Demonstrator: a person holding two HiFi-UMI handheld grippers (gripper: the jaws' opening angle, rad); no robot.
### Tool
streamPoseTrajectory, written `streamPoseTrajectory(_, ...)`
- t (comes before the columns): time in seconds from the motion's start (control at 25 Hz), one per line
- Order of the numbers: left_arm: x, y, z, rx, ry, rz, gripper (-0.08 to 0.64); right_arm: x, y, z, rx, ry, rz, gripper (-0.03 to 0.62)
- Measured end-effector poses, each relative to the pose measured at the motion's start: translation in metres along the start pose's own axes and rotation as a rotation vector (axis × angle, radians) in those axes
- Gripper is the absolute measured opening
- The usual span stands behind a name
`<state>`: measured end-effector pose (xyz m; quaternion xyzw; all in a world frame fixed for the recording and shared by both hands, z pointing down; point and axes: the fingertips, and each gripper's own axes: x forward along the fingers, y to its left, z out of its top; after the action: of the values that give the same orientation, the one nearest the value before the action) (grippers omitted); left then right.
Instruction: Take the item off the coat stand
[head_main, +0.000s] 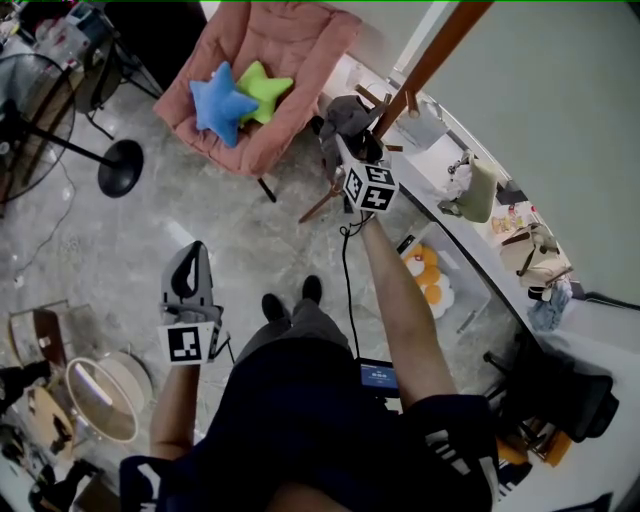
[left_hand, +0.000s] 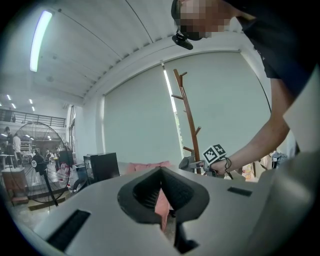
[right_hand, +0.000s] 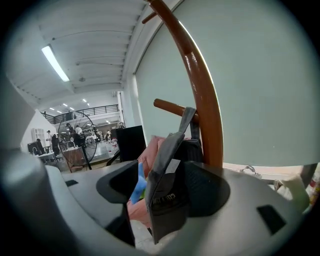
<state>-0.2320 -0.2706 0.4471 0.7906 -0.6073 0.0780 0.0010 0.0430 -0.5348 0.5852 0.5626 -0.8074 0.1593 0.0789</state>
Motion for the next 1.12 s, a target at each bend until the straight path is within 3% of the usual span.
streamPoseTrajectory(0.84, 0.005, 0.014, -0.009, 0.004, 0.029, 0.029, 0.025, 0.027, -0.002, 0.005, 0.026, -0.011, -0.006, 0.057)
streamPoseTrajectory(1.12, 0.005, 0.018, -0.012, 0.006, 0.037, 0.035, 0.025, 0.027, 0.004, 0.010, 0.011, -0.022, -0.002, 0.041)
